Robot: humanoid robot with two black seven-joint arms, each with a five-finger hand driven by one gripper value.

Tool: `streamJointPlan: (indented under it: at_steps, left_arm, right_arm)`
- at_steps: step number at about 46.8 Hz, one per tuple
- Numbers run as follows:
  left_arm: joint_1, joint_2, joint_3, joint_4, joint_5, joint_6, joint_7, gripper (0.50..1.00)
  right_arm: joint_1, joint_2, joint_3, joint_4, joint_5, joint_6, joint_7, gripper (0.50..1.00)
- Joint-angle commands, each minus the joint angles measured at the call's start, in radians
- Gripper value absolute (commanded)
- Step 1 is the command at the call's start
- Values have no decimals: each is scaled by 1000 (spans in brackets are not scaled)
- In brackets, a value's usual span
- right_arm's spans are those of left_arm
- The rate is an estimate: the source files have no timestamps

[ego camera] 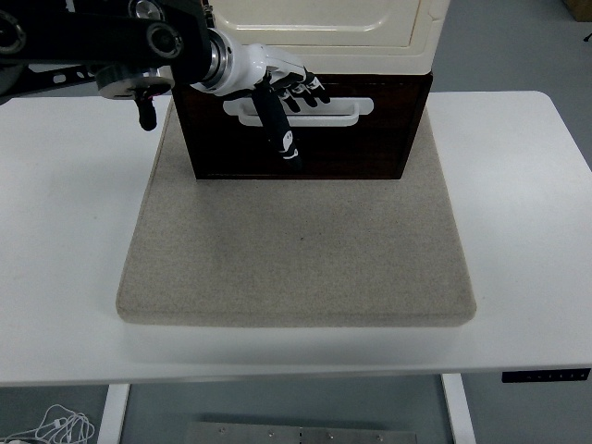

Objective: Open the drawer under the combination cabinet

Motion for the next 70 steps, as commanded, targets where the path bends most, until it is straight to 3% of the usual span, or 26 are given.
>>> streamJointPlan:
  at_steps: [1,70]
  left_arm:
    - [0,-1,0,6,0,0,0,1000]
    - [77,-38,-6,48,14,0,-1,1000]
  right_arm:
    - [0,0,0,0,0,1,0,926]
    - [0,0,0,2,0,1,0,926]
